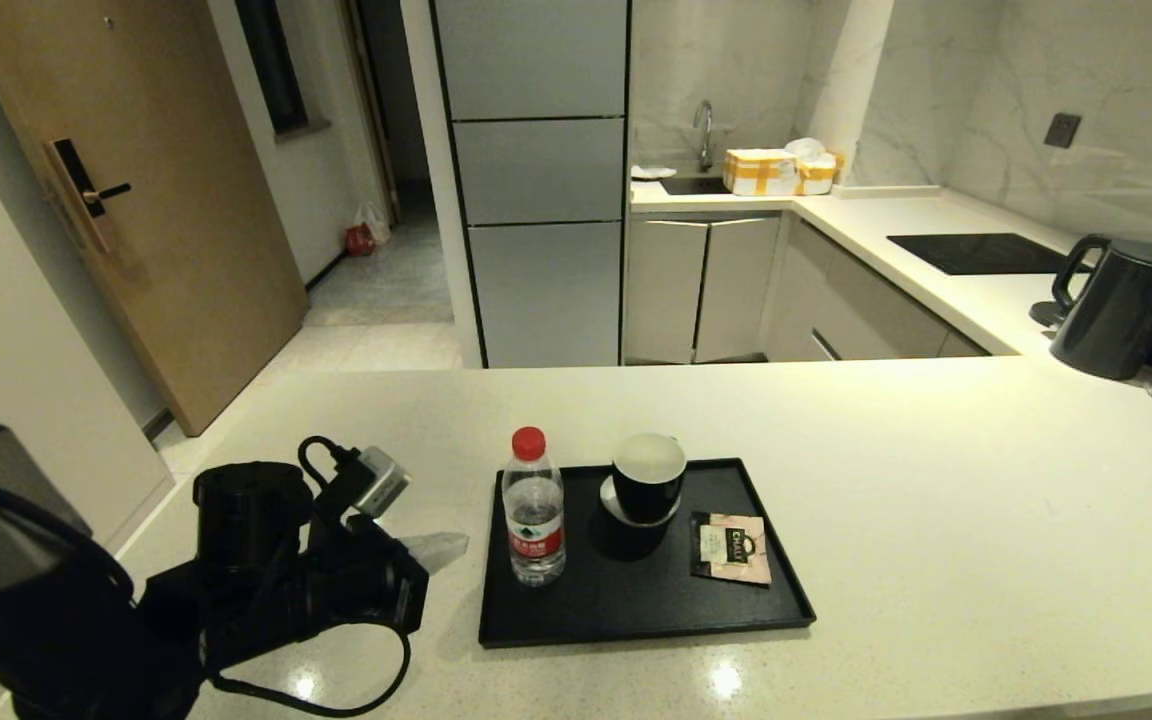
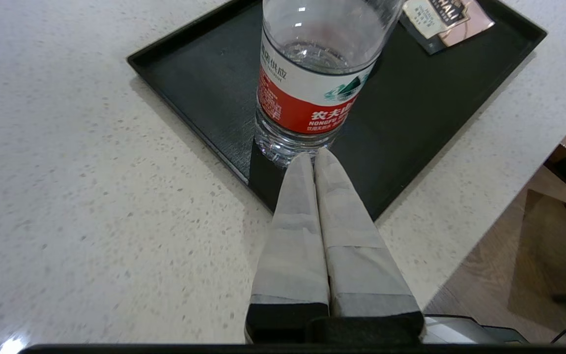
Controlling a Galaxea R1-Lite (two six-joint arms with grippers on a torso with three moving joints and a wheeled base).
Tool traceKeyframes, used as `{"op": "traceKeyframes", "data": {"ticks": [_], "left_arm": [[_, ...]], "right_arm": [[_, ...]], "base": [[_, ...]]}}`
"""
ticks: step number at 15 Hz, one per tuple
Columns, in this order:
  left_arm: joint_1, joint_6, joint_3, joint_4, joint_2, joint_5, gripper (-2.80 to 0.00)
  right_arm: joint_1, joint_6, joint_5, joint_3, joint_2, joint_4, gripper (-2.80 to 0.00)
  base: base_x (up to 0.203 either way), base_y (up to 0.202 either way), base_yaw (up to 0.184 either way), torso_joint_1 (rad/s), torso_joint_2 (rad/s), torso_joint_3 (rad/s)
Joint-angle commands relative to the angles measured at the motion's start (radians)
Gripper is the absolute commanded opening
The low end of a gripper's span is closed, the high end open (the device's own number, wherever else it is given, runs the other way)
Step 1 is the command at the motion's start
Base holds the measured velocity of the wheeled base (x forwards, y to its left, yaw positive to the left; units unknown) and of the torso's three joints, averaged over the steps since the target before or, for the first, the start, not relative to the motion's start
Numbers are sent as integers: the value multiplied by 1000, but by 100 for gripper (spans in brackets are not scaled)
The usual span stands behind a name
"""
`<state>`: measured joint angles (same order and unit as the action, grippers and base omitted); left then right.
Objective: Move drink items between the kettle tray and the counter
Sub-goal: Pick up the bottled water
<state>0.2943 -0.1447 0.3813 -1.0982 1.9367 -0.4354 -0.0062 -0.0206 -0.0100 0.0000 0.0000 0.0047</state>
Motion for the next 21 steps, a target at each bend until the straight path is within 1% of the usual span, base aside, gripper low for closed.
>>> {"op": "traceKeyframes", "data": {"ticks": [1, 3, 6, 7, 21], "left_arm": [[8, 3, 11, -149, 78, -8, -280], [19, 4, 27, -149, 86, 0, -280], [19, 5, 43, -106, 84, 2, -280], [19, 5, 47, -72, 77, 4, -280], [35, 4, 37, -69, 56, 10, -280]], "right_arm": [[0, -1, -1, 2, 0, 0, -280], [0, -1, -1, 1, 0, 0, -280], [0, -1, -1, 2, 0, 0, -280], [0, -1, -1, 2, 0, 0, -280], [0, -1, -1, 2, 0, 0, -280]], "base": [[0, 0, 0, 0, 0, 0], [0, 0, 0, 0, 0, 0], [0, 0, 0, 0, 0, 0], [0, 0, 0, 0, 0, 0], [0, 0, 0, 0, 0, 0]]}}
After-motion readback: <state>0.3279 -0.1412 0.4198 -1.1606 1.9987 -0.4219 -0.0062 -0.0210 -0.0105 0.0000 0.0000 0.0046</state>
